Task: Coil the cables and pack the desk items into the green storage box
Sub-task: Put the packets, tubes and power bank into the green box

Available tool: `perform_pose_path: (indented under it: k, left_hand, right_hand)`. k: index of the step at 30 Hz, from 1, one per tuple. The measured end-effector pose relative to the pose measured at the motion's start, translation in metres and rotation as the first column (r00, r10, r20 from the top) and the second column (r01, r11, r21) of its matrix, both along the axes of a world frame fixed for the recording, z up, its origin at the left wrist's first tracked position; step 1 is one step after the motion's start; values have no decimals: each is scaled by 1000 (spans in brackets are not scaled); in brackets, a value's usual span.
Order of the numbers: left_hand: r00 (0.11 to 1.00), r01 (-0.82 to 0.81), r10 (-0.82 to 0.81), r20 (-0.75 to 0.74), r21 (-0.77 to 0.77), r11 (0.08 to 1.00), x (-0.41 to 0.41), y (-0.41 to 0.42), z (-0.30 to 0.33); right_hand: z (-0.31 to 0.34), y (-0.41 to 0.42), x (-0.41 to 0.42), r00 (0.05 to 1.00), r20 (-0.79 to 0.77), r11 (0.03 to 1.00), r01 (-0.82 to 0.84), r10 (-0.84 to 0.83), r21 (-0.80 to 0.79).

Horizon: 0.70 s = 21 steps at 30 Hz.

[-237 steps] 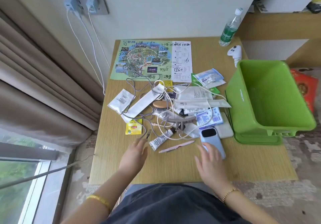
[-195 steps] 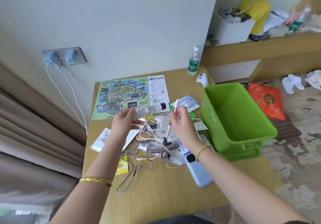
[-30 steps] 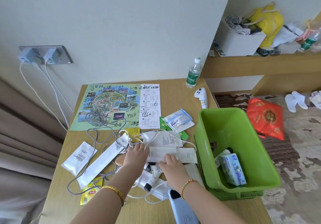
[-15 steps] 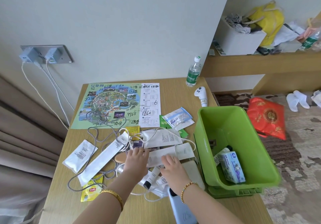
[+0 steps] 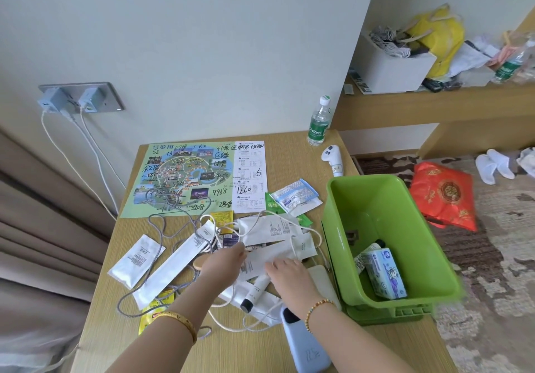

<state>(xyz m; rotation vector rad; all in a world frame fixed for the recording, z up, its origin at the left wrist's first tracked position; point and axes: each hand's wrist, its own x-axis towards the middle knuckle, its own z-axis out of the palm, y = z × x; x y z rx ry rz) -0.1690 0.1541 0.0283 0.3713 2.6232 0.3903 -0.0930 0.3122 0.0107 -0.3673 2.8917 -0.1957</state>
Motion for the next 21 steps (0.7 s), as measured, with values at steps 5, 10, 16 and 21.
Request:
perform_pose_path:
  k: [5,10,16,21]
  left_hand:
    - [986,-165,166,15,244,956,-17,-2,30]
    - [975,-220,219,41,338,915,-33,-16,67]
    - [855,-506,438,276,626,593,-37,-33,105]
    - [742,-605,497,450,768,207,-34,-13,123]
  right_hand:
    - [31,-7,-17,911,86,814,400,-403,-421]
    - [58,-9,-31,799,243,511,552,-550,-659]
    - [78,0,-35,746,358,311,592,-561,-744]
    - [98,11,-38,706,388,115,551,-592,-827]
